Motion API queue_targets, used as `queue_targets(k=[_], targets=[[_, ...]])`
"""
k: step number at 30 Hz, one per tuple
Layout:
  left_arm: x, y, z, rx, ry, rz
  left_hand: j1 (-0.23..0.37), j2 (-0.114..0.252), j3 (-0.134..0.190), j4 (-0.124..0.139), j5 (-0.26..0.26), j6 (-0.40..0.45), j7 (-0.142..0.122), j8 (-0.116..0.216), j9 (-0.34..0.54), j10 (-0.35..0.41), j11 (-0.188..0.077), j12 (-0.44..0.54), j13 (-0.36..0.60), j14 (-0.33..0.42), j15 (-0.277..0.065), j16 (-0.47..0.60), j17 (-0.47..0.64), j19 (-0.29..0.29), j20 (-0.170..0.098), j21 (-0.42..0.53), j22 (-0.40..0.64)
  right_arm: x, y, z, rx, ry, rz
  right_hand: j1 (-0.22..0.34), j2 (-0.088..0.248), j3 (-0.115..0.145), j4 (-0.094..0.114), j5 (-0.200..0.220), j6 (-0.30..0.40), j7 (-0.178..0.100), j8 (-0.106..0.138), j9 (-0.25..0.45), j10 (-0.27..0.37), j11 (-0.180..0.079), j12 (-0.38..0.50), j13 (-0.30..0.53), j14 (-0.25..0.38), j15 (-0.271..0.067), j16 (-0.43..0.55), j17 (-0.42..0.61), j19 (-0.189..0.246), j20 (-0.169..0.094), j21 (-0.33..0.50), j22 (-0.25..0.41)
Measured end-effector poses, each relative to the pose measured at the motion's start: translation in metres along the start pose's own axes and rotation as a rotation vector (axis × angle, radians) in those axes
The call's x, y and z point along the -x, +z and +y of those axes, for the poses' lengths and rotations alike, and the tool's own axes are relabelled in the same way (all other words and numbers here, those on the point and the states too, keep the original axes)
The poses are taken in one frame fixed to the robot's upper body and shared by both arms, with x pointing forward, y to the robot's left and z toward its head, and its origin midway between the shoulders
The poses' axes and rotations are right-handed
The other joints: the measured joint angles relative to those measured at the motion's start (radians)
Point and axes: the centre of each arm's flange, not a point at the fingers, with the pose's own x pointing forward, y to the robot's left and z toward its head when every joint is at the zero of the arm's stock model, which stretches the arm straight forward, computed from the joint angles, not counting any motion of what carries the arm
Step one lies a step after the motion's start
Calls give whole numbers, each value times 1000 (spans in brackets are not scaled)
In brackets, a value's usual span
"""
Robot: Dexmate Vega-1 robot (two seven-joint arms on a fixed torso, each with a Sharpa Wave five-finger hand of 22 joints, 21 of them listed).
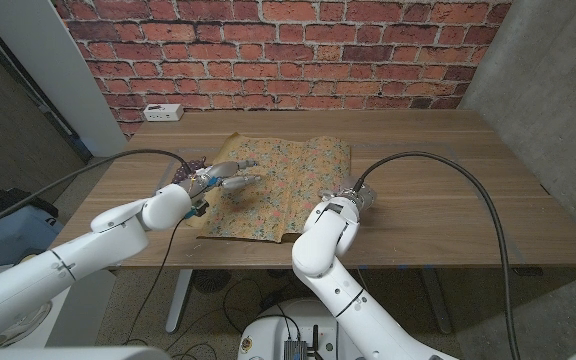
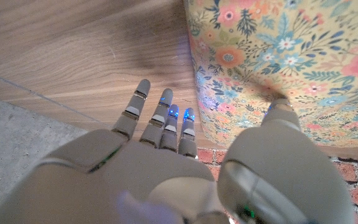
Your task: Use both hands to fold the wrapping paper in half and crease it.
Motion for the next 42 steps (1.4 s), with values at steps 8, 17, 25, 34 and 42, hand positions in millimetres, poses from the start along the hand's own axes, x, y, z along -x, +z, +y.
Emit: queue_targets(k=[8,17,25,34,42], targets=[[-2,-2,1,7,-4,-4,-9,-1,-4,4,0,-4,-4,-2,0,0,0,0,0,0,0,0,0,0,0,0,0,-8,7,3,44,35,54,123,20,14,-54,14,-112,-8,-30,3,-56,-39,0,19,93,0,61,39,74,-54,12,2],[-5,-3,1,15,-10,-7,-19,0,-8,8,0,-4,-4,-4,0,0,0,0,0,-4,4,0,0,4,4,-5,0,-17,16,6,93,66,84,399,80,43,-119,34,-105,34,-13,14,-24,-6,33,48,320,-12,287,207,291,-136,98,15],[-11,-8,1,25,-17,1,-27,1,-8,8,0,-11,-7,-4,0,-4,4,-9,0,-4,4,0,0,0,8,-7,0,-22,16,6,37,29,101,760,119,118,-133,40,38,66,15,27,127,12,97,50,551,-68,417,332,442,-219,205,15],[-17,-10,2,30,-23,-1,-33,-4,-12,12,0,-13,-5,-4,0,-4,4,-9,0,-4,4,0,0,0,8,-11,0,-20,15,1,-38,-77,79,801,125,127,-127,16,68,59,23,31,157,10,105,44,575,-82,425,354,449,-215,227,21],[-23,-11,4,33,-28,-6,-37,-8,-12,12,0,-13,-5,-4,-2,-4,4,-9,0,-4,4,0,0,0,8,-11,0,-17,10,-19,-52,-203,64,808,132,130,-123,6,73,54,23,31,156,10,105,39,575,-82,423,364,445,-219,228,21]])
